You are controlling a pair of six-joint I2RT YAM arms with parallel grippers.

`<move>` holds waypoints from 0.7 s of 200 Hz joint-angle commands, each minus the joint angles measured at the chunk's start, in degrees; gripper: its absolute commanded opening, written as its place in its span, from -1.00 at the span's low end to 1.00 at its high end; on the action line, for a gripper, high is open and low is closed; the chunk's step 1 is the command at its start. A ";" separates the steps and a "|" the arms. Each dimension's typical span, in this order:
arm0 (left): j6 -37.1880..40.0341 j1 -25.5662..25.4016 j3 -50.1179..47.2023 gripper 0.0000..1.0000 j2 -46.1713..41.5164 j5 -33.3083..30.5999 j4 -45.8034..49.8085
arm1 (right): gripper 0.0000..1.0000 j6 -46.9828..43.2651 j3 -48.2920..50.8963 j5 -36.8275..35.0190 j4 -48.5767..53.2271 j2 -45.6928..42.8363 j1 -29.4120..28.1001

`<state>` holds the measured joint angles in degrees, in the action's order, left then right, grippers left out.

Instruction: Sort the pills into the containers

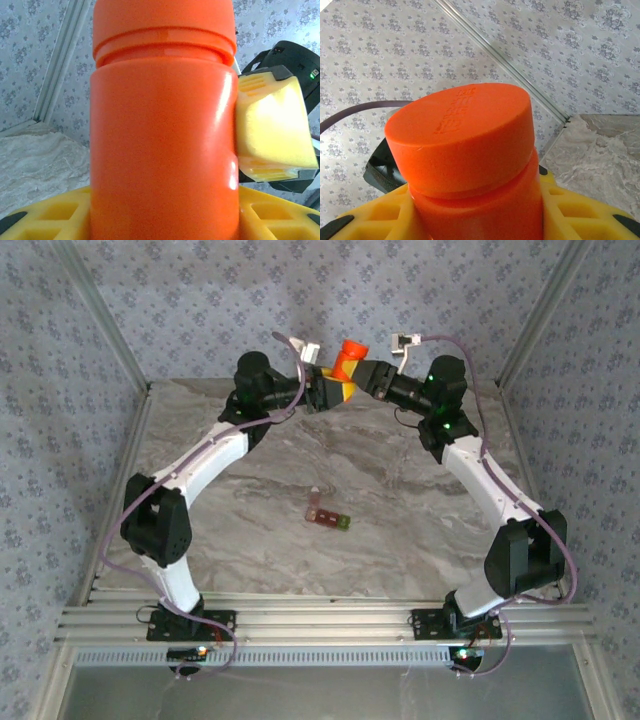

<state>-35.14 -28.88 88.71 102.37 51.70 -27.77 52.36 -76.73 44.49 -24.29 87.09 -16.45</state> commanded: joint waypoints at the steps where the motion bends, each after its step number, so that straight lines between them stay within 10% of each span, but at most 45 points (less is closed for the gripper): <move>1: 0.77 4.55 -0.28 -1.00 -3.28 -7.30 -5.30 | -0.36 2.13 -0.06 -4.10 -1.26 -2.95 2.03; 92: 2.68 4.54 -3.76 -1.00 -5.46 -9.47 -5.68 | -0.25 3.71 -1.82 -4.03 -1.38 -1.73 2.47; 140: 6.01 4.58 -3.89 -1.00 -6.52 -9.70 -2.39 | 0.48 3.68 -3.13 -1.61 -0.20 -1.86 4.14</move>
<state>-32.97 -27.83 84.95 99.46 46.24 -29.50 55.07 -77.21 44.03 -24.18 87.09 -15.42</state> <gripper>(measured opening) 0.526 0.692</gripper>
